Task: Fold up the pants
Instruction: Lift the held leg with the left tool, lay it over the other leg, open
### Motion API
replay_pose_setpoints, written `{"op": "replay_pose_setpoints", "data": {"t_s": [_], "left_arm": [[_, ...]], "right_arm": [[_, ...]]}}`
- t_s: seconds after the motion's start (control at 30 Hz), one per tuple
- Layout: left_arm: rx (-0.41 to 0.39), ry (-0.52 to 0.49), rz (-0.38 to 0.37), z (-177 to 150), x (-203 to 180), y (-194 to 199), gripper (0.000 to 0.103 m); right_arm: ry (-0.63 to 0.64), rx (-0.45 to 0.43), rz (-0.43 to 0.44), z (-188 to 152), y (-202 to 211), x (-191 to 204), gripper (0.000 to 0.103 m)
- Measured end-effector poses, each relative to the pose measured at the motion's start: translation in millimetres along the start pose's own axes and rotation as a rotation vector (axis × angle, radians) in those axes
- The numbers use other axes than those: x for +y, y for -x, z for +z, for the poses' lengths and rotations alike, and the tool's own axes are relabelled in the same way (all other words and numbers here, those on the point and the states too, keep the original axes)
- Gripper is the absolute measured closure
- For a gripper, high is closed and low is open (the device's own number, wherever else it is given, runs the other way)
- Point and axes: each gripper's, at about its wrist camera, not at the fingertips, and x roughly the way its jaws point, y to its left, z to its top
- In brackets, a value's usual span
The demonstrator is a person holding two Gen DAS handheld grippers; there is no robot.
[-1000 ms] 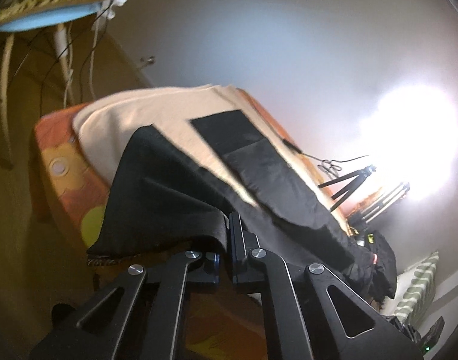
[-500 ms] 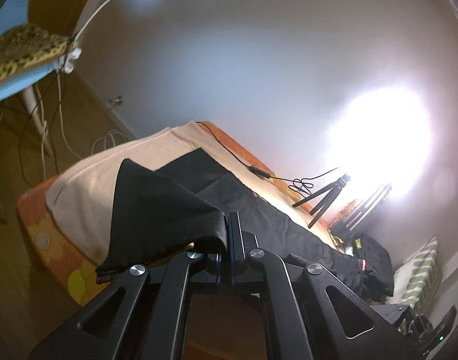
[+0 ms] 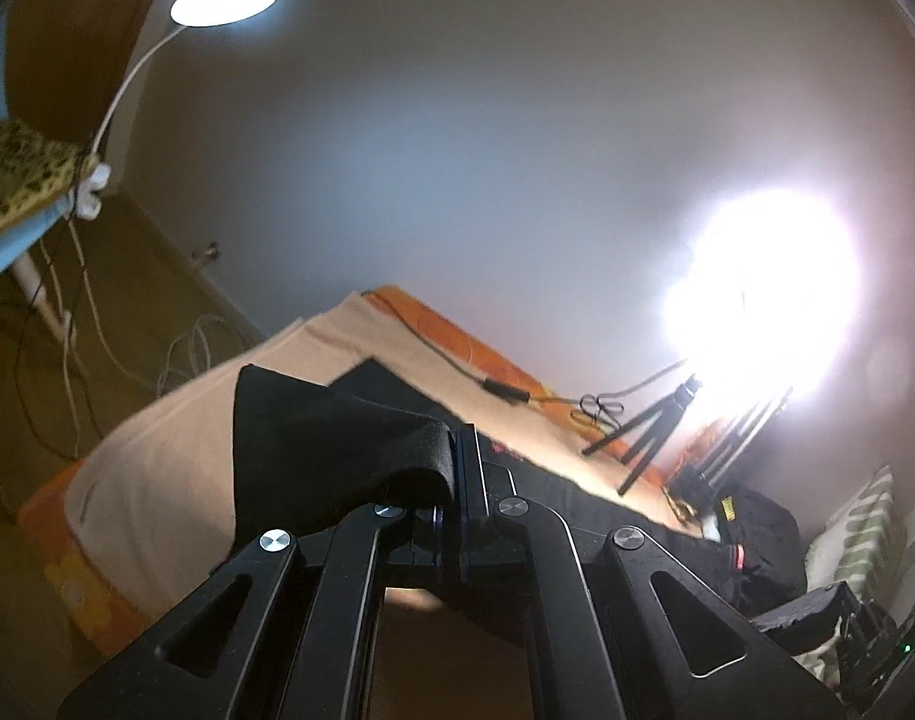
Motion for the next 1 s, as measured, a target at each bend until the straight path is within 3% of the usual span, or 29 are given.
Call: {"op": "replay_pose_setpoints", "data": {"t_s": [0.23,0.43,0.83,0.93,1.0], "left_arm": [[0.014,-0.015,0.036,20.8,-6.6,-42.8,0.101],[0.096,-0.036,0.111,24.1,-4.0,-88.9,0.101],[0.244,-0.049,0.226,16.6,9.0,-187.1,0.100],[0.261,-0.074,0.247,14.0,7.9,-207.6,0.096],[0.259,-0.090,0.268,14.8,5.8,-215.1,0.087]], "right_arm": [[0.026,0.026,-0.042,31.9,-62.6,-12.3,0.103],[0.055,0.103,-0.049,42.6,-145.6,-14.0,0.103],[0.130,0.285,-0.083,4.7,-283.0,20.0,0.103],[0.128,0.317,-0.094,-2.7,-301.2,19.5,0.103],[0.121,0.338,-0.102,-7.2,-310.1,17.4,0.103]]}}
